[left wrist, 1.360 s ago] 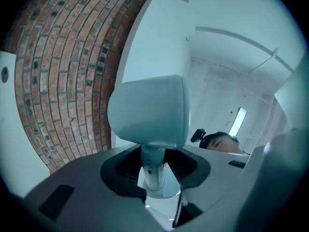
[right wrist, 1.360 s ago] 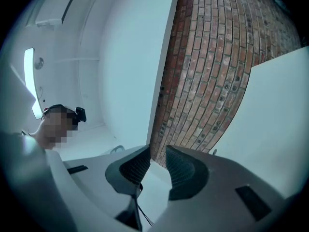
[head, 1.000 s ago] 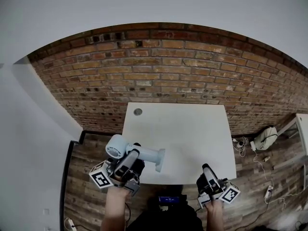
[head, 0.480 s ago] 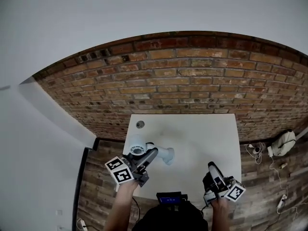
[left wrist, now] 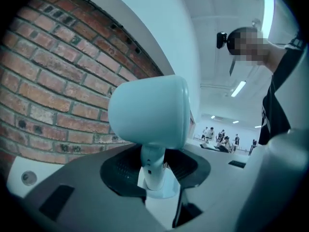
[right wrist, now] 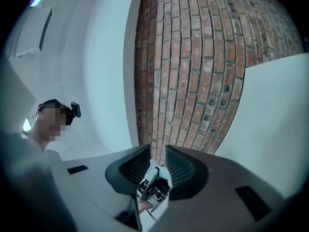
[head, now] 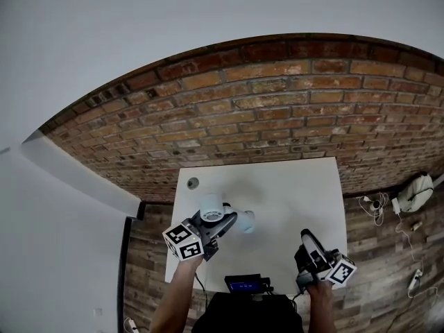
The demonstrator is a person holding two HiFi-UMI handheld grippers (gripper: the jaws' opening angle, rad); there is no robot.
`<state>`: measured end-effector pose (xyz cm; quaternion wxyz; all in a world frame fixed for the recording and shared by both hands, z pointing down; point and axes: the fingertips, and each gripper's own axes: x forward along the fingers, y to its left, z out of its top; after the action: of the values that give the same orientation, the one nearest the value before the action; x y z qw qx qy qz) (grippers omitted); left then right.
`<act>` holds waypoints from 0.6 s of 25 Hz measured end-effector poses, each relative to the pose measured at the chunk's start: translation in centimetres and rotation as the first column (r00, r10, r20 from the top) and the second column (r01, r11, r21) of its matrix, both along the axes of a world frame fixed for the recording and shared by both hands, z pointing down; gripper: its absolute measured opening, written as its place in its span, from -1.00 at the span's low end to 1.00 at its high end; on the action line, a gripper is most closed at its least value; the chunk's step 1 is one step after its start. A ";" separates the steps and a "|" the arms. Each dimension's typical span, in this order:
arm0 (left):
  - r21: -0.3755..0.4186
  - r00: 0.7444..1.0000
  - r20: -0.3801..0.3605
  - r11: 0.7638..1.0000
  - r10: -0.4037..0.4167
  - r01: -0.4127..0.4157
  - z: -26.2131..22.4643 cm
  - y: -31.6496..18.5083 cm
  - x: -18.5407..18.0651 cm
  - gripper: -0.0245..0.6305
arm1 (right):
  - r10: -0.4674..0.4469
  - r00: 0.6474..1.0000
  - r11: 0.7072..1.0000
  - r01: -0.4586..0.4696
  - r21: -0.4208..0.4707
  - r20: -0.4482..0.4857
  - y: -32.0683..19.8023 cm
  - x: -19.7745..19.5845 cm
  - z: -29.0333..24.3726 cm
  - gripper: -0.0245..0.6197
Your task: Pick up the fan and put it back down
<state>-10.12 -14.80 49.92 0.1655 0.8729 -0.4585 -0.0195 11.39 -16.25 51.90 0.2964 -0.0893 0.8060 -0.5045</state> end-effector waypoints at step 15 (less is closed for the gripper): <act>-0.183 0.850 0.457 0.963 0.261 -0.198 15.9 -8.7 0.3 -0.42 | 0.122 0.987 0.991 -0.128 -0.050 -0.107 -0.6 1.3 1.9 -0.67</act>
<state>-9.77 -23.51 65.86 0.1048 0.8867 -0.3776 0.2456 12.65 -16.85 53.85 0.2823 -0.1740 0.7986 -0.5023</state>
